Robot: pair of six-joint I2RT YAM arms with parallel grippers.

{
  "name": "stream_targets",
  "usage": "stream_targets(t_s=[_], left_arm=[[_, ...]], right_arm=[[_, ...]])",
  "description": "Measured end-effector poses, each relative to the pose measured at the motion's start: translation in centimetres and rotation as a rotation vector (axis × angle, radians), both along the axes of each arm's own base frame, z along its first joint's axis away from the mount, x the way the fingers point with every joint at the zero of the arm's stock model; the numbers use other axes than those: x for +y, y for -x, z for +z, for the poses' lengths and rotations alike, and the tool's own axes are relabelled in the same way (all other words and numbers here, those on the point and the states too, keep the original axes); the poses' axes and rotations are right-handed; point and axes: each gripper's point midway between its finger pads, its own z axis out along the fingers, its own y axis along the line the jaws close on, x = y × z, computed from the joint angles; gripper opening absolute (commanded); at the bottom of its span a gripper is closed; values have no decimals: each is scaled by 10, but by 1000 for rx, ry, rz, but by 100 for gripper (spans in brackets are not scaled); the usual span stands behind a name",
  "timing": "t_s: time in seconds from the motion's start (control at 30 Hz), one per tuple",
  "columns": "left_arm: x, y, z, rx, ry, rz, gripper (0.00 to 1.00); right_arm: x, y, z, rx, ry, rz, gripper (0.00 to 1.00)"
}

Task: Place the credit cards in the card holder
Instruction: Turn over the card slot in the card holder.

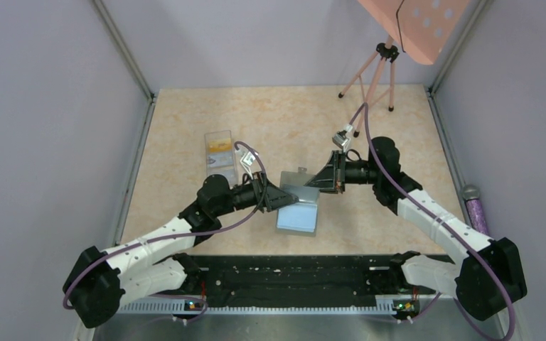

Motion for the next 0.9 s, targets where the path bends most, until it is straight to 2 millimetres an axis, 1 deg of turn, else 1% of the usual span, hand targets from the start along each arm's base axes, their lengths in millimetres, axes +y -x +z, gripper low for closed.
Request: stream_targets(t_s=[0.1,0.13,0.2,0.3,0.33,0.4,0.43,0.5,0.57,0.63,0.73,0.8,0.9], left_arm=[[1,-1,-1,9,7,9,3],[2,-2,-1,5,10,12,0],[3,-3,1,7,18,17,0],[5,-4,6,-6,31,31,0],[6,-4,8,-8,34,34,0],[7,-5,10,-12,37,41,0],[8,-5,9,-11,35,43,0],[10,-5,6,1,21,45,0],[11,-4,-2,23,-9,46,0],[12,-3,-13,55,-51,45,0],[15,-1,-28,100,-129,43,0],[16,0,-33,119,-175,39,0],[17,2,-33,129,-233,22,0]], right_arm=[[0,0,0,3,-3,0,23],[0,0,1,1,-5,-1,25],[0,0,1,3,-6,-2,34],[0,-1,1,5,-5,-4,52],[-1,-2,1,2,-3,-7,61],[-5,-5,-2,-2,7,-18,72],[-9,-8,-5,-1,16,-29,77],[-18,-16,-10,2,45,-60,84],[-27,-23,-11,-12,79,-87,89],[-33,-27,-11,-33,110,-97,91],[-37,-29,-9,-80,149,-95,94],[-39,-27,-12,-95,167,-87,94],[-41,-24,-18,-92,189,-75,94]])
